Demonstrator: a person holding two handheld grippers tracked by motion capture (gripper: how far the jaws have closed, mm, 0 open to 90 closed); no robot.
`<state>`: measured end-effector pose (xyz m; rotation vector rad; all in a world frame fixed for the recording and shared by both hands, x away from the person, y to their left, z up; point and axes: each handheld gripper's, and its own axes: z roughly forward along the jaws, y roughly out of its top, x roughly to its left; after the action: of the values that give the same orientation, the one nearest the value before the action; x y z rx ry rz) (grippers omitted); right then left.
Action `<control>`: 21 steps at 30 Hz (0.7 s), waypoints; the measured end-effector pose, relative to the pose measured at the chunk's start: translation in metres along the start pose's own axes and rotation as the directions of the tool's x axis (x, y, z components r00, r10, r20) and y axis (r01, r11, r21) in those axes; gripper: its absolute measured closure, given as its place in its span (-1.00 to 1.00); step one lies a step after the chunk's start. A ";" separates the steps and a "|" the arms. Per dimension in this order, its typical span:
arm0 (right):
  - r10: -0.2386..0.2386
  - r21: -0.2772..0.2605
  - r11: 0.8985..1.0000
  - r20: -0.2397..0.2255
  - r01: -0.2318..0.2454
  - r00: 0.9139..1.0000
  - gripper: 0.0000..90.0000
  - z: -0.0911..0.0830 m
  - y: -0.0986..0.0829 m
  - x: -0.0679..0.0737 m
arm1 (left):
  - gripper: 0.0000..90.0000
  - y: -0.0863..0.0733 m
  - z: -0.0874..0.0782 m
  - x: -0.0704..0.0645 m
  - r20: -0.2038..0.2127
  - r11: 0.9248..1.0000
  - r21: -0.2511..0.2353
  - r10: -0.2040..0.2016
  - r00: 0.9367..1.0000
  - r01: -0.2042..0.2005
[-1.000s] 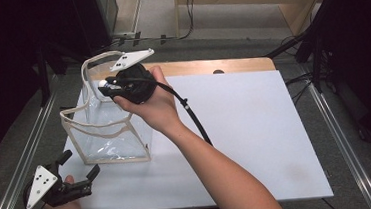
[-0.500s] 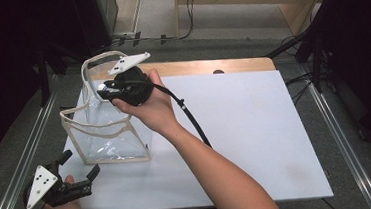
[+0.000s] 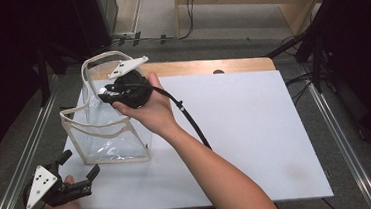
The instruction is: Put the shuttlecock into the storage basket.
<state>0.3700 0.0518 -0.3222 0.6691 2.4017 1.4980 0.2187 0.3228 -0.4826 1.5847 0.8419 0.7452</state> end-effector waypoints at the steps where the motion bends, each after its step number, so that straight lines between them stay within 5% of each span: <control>1: 0.002 0.004 1.000 -0.009 -0.002 1.000 0.36 0.001 0.000 0.001 | -1.00 0.000 0.000 0.000 -0.001 1.000 0.000 -0.001 1.000 0.001; 3: 0.002 0.006 1.000 -0.006 -0.002 1.000 0.33 0.001 0.000 0.001 | -1.00 0.000 0.000 0.000 -0.001 1.000 0.000 -0.001 1.000 0.001; 4: 0.002 0.003 1.000 0.010 -0.002 1.000 -0.05 0.000 0.000 0.002 | -1.00 0.000 0.000 0.000 -0.001 1.000 0.000 -0.001 1.000 0.001; 5: 0.002 0.003 1.000 0.010 -0.002 1.000 -0.05 0.000 0.000 0.002 | -1.00 0.000 0.000 0.000 -0.001 1.000 0.000 0.000 1.000 0.000; 6: 0.016 -0.003 1.000 0.028 -0.016 0.999 -0.45 -0.001 0.001 0.003 | -1.00 0.000 0.000 0.000 -0.001 1.000 0.000 0.000 1.000 0.000; 7: 0.016 -0.003 1.000 0.028 -0.016 0.999 -0.45 -0.001 0.001 0.003 | -1.00 0.000 0.000 0.000 -0.001 1.000 0.000 0.000 1.000 0.000; 9: 0.020 -0.015 1.000 0.012 -0.020 1.000 -0.78 -0.004 0.002 0.002 | -1.00 0.000 0.000 0.000 0.000 1.000 0.000 0.000 1.000 0.000; 13: 0.018 -0.025 1.000 -0.013 -0.019 1.000 -1.00 -0.007 0.001 0.003 | -1.00 0.000 0.000 0.000 0.000 1.000 0.000 -0.001 1.000 0.001; 21: 0.009 -0.062 0.998 -0.007 -0.010 1.000 -1.00 -0.020 -0.007 0.000 | -1.00 0.000 0.000 0.000 -0.002 1.000 0.001 -0.002 1.000 0.002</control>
<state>0.3598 0.0330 -0.3195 0.6641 2.3491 1.5739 0.2188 0.3225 -0.4826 1.5839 0.8445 0.7452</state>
